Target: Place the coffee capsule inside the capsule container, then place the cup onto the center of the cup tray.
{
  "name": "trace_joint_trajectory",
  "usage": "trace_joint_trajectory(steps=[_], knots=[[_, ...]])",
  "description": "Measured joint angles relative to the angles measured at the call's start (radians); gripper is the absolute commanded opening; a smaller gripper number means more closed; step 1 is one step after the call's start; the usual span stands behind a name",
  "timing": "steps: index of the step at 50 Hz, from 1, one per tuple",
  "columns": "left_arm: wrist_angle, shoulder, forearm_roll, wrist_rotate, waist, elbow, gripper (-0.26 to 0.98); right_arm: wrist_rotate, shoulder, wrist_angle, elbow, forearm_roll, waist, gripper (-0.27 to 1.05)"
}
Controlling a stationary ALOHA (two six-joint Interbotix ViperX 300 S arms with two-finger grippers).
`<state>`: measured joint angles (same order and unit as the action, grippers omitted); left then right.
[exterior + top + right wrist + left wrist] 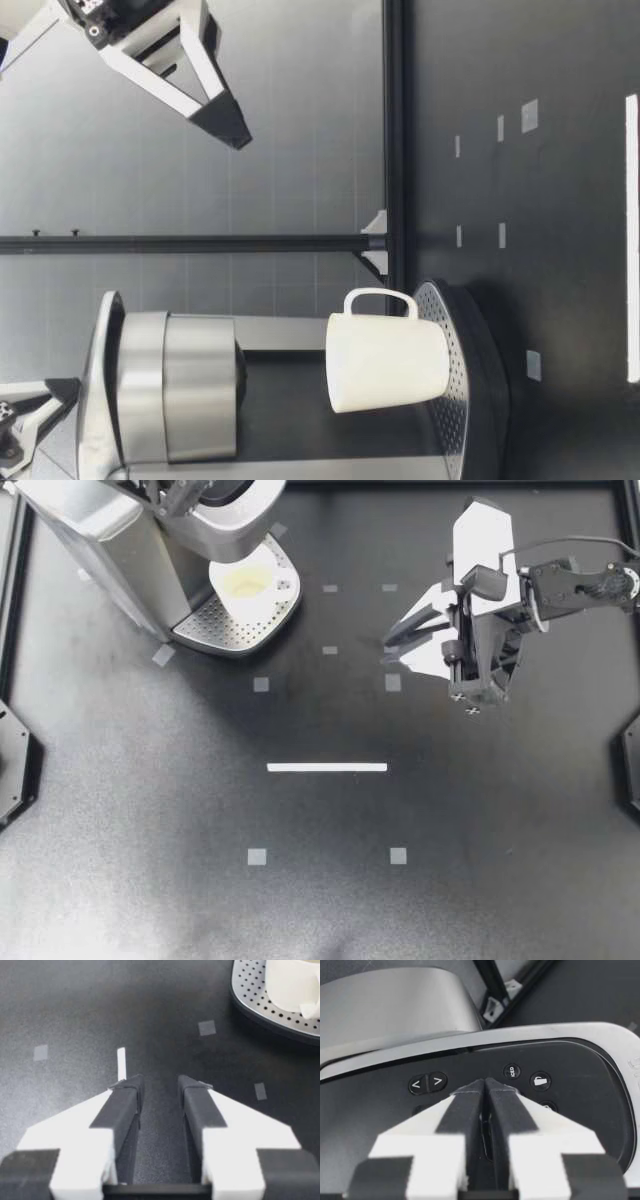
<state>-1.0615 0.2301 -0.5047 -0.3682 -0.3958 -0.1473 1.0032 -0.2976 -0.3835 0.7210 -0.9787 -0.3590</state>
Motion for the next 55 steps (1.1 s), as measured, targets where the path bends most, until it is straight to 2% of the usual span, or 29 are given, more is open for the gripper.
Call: trace_joint_trajectory(steps=[27, 32, 43, 55], knots=[[0.114, 0.055, -0.009, 0.0, -0.005, 0.002, 0.14, 0.0, -0.002, 0.005, 0.0, -0.003, 0.0, 0.37], [0.115, 0.057, -0.008, 0.0, 0.005, 0.002, 0.14, 0.0, 0.0, 0.006, 0.0, -0.002, 0.0, 0.37], [0.109, 0.032, -0.006, 0.0, 0.057, 0.011, 0.14, 0.0, 0.0, 0.011, 0.0, -0.003, 0.0, 0.37], [0.095, 0.017, -0.006, 0.0, 0.057, 0.012, 0.14, 0.0, 0.003, 0.011, 0.002, -0.003, 0.0, 0.37]])
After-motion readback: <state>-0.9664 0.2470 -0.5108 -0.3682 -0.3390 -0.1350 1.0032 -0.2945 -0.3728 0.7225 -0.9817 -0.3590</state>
